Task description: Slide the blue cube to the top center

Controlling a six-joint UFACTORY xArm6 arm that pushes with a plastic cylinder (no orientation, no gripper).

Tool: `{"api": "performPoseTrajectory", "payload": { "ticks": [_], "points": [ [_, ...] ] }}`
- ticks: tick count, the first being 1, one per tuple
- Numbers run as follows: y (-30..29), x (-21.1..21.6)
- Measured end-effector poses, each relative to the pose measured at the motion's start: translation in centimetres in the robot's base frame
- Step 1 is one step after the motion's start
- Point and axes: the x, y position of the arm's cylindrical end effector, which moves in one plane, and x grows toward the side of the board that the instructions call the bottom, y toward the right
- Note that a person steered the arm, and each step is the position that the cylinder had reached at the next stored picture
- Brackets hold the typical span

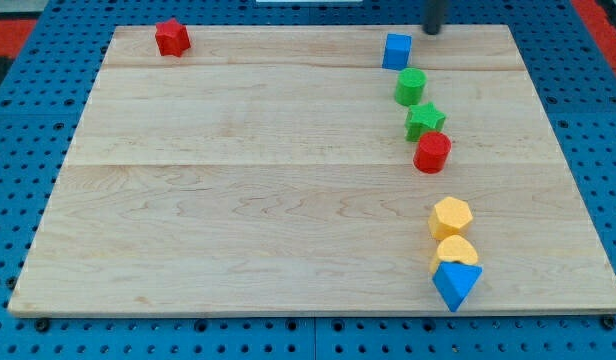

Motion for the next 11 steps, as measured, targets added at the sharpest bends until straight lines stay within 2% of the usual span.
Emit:
{"api": "performPoseTrajectory", "payload": {
  "ticks": [1, 2, 4, 5, 6, 7, 8, 9, 11],
  "points": [
    [2.2, 3.9],
    [0.1, 6.0],
    [-10.6, 5.6],
    [-11.4, 3.2],
    [-8.6, 2.8],
    [-7.0, 0.2],
    [-9.3, -0.1],
    [-11.8, 1.5],
    [-19.4, 1.5]
  ]
}}
